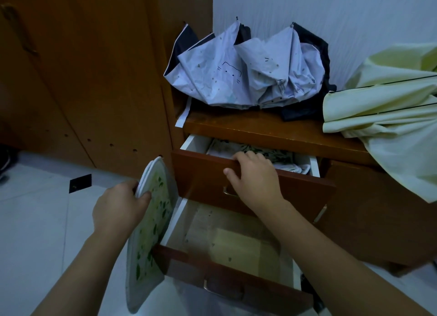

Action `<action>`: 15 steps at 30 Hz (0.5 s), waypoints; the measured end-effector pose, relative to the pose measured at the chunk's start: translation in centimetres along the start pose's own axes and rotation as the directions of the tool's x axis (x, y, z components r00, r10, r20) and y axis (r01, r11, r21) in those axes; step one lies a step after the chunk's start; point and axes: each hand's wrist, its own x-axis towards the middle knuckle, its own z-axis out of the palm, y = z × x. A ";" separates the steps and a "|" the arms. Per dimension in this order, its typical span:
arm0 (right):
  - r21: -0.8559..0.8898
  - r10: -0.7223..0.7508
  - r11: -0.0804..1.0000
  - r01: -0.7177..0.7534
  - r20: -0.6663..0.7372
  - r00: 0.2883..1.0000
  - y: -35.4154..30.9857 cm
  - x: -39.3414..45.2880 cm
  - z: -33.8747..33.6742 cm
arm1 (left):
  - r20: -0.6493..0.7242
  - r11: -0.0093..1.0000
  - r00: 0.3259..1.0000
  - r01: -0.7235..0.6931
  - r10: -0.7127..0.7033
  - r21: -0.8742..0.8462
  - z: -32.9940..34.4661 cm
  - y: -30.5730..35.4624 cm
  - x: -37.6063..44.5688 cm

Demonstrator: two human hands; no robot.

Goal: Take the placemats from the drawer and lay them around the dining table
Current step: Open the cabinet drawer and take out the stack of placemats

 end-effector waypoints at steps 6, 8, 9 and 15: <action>0.045 -0.055 0.998 0.053 0.036 0.998 -1.5 -1.8 -1.3 | 0.016 1.000 1.000 -0.010 0.010 0.002 0.4 -0.3 0.3; 0.060 -0.075 0.996 0.072 0.050 0.996 -1.9 -2.6 -1.7 | 0.017 1.000 1.000 -0.006 0.006 0.008 0.4 -0.3 0.3; 0.067 -0.082 0.995 0.078 0.057 0.995 -2.2 -3.0 -1.9 | 0.018 1.000 1.000 -0.005 0.004 0.013 0.3 -0.3 0.3; 0.094 -0.087 0.993 0.078 0.090 0.992 -3.5 -5.0 -2.7 | 0.013 1.000 1.000 -0.013 0.013 0.000 0.0 0.2 0.5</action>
